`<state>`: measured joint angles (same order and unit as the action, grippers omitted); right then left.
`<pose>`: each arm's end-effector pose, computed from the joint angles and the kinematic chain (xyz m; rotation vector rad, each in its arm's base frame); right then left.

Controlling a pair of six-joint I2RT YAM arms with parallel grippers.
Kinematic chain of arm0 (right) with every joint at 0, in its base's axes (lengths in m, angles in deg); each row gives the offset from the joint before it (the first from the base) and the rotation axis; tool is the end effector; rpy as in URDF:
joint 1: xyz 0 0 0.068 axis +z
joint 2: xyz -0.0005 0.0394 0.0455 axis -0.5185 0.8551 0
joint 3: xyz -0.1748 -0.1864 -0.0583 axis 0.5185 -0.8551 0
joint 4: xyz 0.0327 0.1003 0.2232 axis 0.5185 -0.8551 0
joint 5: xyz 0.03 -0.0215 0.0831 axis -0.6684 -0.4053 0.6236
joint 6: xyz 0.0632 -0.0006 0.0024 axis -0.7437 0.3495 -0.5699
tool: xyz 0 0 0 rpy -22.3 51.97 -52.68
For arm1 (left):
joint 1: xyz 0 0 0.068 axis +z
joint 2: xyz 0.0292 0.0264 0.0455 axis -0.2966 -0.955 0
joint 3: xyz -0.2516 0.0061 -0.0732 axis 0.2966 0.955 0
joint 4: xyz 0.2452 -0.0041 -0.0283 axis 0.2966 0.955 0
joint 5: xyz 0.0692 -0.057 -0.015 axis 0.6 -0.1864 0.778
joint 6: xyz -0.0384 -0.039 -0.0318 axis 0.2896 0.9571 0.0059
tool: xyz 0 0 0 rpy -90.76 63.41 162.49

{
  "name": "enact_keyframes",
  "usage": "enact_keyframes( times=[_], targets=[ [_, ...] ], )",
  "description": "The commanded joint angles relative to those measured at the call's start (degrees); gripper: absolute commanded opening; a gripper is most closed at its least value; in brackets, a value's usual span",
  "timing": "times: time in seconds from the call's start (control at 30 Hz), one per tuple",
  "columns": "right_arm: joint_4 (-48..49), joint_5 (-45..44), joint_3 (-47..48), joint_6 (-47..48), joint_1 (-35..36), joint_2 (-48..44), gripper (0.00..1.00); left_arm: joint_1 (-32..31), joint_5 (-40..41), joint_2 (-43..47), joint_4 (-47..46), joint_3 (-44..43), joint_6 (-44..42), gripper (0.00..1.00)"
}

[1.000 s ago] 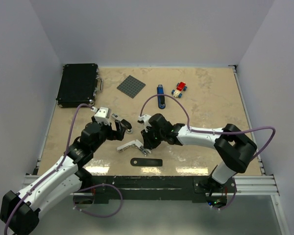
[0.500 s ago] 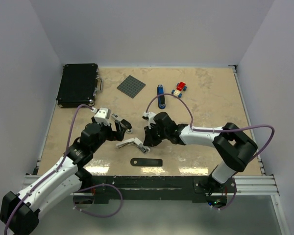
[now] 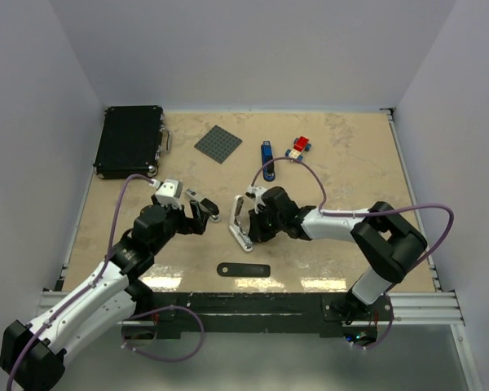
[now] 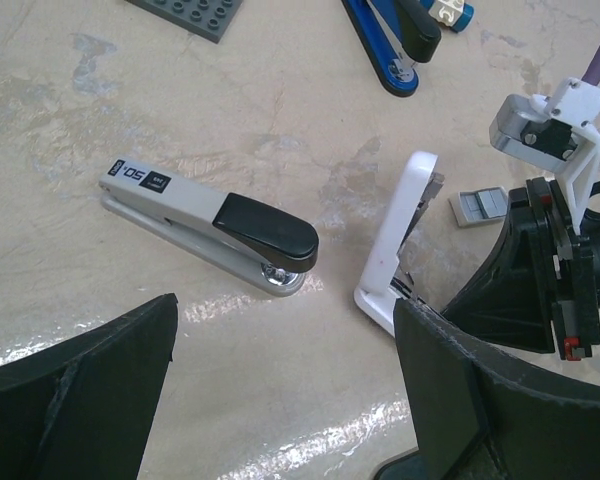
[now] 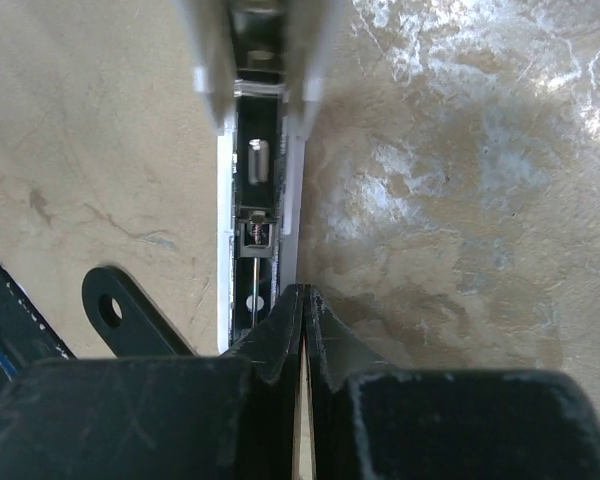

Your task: Load the staples into the stapler

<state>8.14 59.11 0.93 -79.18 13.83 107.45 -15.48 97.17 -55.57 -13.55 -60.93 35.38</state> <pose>0.2108 0.2302 0.1374 -0.6425 2.4537 0.8468 0.1504 -0.0890 0.2237 0.0730 1.9508 -0.5223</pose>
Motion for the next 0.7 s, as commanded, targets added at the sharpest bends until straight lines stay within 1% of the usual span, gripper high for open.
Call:
enact_keyframes(
  times=[0.0, 0.17, 0.27, 0.3, 0.37, 0.4, 0.43, 0.5, 0.53, 0.57, 0.63, 0.67],
  targets=[
    [0.3, -1.51, -0.79, 0.48, 0.12, 0.36, 0.02, 0.3, -0.59, 1.04, -2.89, 0.35, 0.77, 0.94],
    [-1.02, -3.79, 0.34, 1.54, 0.56, -1.05, 0.02, 0.3, -0.85, 1.39, -2.89, 0.53, 0.42, 0.93],
    [-3.48, -6.42, 1.49, 2.42, 1.08, -1.93, 0.02, 0.3, -2.69, 0.69, -2.89, 0.97, 0.51, 0.94],
    [-3.74, -6.78, 1.75, 2.07, 1.08, -2.36, 0.03, 0.3, -4.35, 0.42, -5.33, 0.97, 0.68, 0.94],
    [-6.46, -8.88, 2.45, 0.5, 1.17, -4.9, 0.06, 0.3, -6.46, -0.8, -6.31, 1.23, 0.77, 0.95],
    [-7.78, -9.5, 2.72, -0.21, 1.09, -5.96, 0.07, 0.3, -8.74, -1.51, -7.36, 1.14, 0.86, 0.95],
    [-8.49, -11.94, 2.81, -1.0, 1.08, -7.28, 0.09, 0.3, -9.72, -2.3, -7.98, 1.06, 1.21, 0.96],
    [-10.41, -14.5, 3.51, -3.01, 0.91, -10.88, 0.15, 0.3, -11.3, -5.81, -7.73, -0.34, 2.7, 0.95],
    [-10.86, -16.6, 3.86, -3.64, 1.0, -12.03, 0.18, 0.21, -11.92, -7.21, -7.38, -1.05, 4.01, 0.93],
    [-11.13, -18.37, 3.78, -5.04, 1.0, -14.39, 0.25, 0.21, -12.27, -10.1, -6.94, -1.92, 4.54, 0.92],
    [-11.66, -21.36, 3.52, -6.54, 0.91, -16.51, 0.31, -0.4, -12.19, -13.1, -5.18, -4.56, 5.6, 0.88],
    [-11.83, -24.94, 3.43, -8.28, 0.91, -17.65, 0.38, -1.01, -11.84, -15.99, -4.74, -5.44, 5.69, 0.88]
  ],
)
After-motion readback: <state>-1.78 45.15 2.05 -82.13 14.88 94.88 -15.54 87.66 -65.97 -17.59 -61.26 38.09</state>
